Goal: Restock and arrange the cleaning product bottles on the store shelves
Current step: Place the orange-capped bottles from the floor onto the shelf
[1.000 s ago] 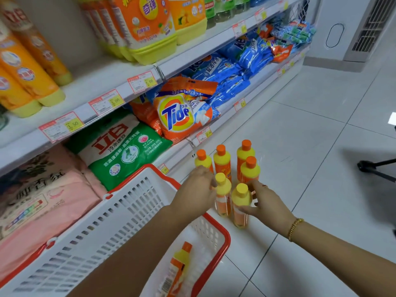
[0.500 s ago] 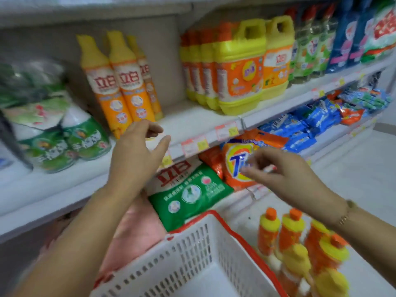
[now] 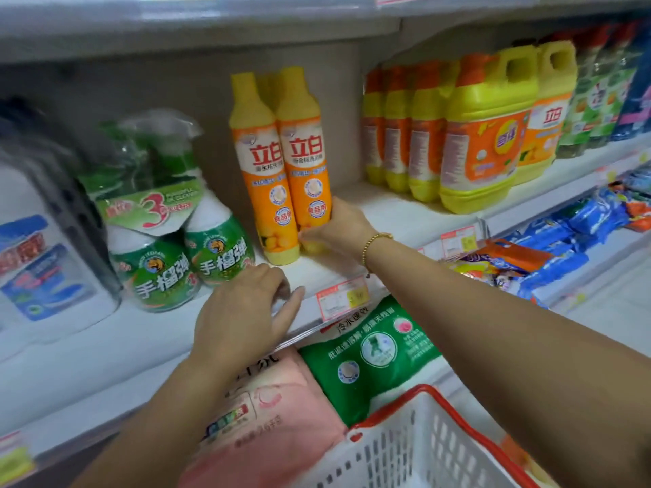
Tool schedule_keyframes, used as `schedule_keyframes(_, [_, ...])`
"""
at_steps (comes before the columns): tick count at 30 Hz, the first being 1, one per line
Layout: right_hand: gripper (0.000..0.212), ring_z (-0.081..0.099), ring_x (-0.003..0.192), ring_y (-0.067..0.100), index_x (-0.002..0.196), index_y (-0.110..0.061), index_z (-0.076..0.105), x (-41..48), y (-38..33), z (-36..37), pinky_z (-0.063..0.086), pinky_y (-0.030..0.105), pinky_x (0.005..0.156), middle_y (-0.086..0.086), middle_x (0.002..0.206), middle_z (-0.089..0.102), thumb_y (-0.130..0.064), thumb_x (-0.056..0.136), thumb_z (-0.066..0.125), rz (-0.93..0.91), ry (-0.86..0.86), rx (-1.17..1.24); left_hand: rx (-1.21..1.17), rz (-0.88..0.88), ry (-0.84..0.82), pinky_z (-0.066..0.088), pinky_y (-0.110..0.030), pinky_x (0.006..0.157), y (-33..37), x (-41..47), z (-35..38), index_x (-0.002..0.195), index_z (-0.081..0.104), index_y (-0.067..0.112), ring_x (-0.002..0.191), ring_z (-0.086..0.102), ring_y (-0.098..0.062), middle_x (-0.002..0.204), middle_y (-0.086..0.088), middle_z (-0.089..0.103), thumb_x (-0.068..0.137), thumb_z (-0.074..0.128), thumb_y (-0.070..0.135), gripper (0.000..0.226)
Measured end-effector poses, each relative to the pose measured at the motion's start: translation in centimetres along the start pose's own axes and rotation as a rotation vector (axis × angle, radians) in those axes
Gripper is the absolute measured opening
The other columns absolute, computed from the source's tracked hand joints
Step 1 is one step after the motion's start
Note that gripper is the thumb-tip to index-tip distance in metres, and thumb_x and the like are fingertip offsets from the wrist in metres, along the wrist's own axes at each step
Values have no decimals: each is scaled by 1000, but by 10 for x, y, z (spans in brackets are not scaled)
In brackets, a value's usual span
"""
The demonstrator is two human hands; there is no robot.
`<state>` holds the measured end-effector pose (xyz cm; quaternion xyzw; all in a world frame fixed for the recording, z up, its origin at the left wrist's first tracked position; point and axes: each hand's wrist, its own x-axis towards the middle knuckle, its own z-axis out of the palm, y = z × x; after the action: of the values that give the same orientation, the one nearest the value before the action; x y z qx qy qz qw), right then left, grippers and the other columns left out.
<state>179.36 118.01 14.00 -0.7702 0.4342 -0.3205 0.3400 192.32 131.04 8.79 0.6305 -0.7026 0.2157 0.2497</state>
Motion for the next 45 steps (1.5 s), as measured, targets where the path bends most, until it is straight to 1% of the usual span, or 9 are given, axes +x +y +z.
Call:
schedule_keyframes(7, [50,63,101,23,116,-13,58,-5,5,-9,52,38,90,6,113,67,-28,74,79,-7,176,101,0,25,33,24,-23,44,1,0,1,65,46,26,50,34,-10,57,13,30,85,44,49,32])
schedule_keyframes(13, [28,68,93,24,99,-20,63,-48,-7,-37,59,45,75,6,102,70,-26,77,78,69,23,530,-42,-39,-24,25,-23,43,4,0,-3,69,43,29,52,41,-13,56,11,37,85,42,55,30])
schedule_keyframes(17, [23,69,82,17,100,-17,65,-95,12,-54,59,30,66,5,98,71,-21,79,75,55,-97,513,-332,-351,-6,47,-30,67,19,6,-20,93,58,30,78,60,-13,82,12,61,88,62,37,9])
schedule_keyframes(20, [22,68,73,5,99,-21,62,-126,36,-62,51,16,57,-3,93,71,-20,80,74,24,-202,491,-722,-510,6,47,-26,92,50,18,-38,123,57,24,102,61,-5,109,9,65,81,71,36,46])
schedule_keyframes(25, [36,65,80,-2,103,-29,58,-151,61,-70,50,11,66,-13,93,68,-24,74,79,-116,-300,235,-1054,-494,-126,54,-16,79,124,29,-54,115,58,26,94,67,3,107,14,68,71,79,23,48])
schedule_keyframes(29, [51,65,89,2,114,-31,54,-159,75,-80,53,16,76,-13,101,67,-24,71,81,-211,-348,190,-1147,-555,-54,57,-33,85,151,20,-62,119,59,18,98,70,-12,108,4,72,64,79,12,58])
schedule_keyframes(33, [62,62,103,2,124,-37,51,-172,88,-84,54,24,87,-17,114,64,-36,70,81,-287,-388,315,-1208,-549,52,56,-24,77,167,8,-72,122,56,17,97,70,-11,106,4,73,60,77,7,66])
schedule_keyframes(41, [68,55,115,4,127,-51,41,-201,91,-74,53,27,88,-26,122,51,-48,67,74,-433,175,412,-1356,-651,340,57,-24,69,183,21,-87,121,58,14,90,72,-15,102,-3,74,75,71,6,48])
schedule_keyframes(45, [63,58,113,9,127,-43,48,-200,80,-88,54,27,85,-23,120,56,-41,70,76,-480,215,459,-1478,-622,297,57,-25,66,177,31,-96,116,60,12,86,71,-15,97,-2,75,69,69,18,48])
